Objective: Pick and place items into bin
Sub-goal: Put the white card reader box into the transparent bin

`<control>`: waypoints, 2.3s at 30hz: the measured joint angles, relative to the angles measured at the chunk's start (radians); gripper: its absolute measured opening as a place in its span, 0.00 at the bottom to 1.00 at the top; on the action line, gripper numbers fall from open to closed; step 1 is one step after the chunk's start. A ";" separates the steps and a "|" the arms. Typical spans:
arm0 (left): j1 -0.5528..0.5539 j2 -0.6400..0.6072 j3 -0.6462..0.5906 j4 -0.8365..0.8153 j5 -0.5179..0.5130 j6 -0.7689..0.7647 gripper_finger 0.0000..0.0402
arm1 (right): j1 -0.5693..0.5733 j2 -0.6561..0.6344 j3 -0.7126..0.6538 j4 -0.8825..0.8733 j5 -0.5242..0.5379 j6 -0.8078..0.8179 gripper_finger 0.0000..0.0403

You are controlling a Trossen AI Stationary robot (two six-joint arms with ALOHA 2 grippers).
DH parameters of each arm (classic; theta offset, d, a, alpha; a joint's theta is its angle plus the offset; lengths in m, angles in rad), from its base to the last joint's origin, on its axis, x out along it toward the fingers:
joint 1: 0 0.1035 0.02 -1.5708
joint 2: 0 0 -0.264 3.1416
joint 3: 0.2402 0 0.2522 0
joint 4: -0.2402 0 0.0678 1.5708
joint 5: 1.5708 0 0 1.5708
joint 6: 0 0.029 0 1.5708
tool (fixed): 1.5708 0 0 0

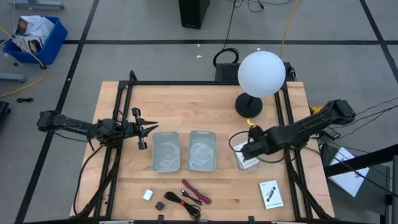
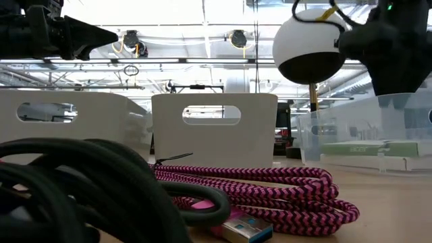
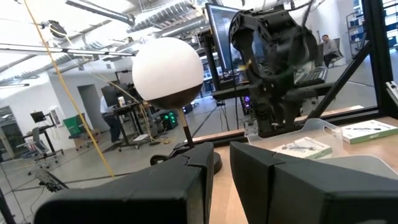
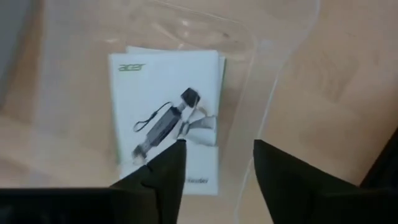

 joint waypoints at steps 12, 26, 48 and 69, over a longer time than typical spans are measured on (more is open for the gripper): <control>0.000 0.000 0.000 -0.014 0.000 0.000 0.16 | 0.130 -0.203 0.000 0.232 -0.258 0.166 0.51; 0.000 0.000 0.000 -0.067 0.000 -0.030 0.16 | 0.467 0.001 0.000 0.434 -0.246 0.479 0.48; 0.000 0.000 0.000 -0.066 0.000 -0.054 0.16 | 0.530 0.104 -0.270 0.726 -0.381 0.642 0.97; 0.000 0.000 0.000 -0.066 0.000 -0.053 0.16 | 0.524 0.018 -0.271 0.495 -0.465 0.676 0.98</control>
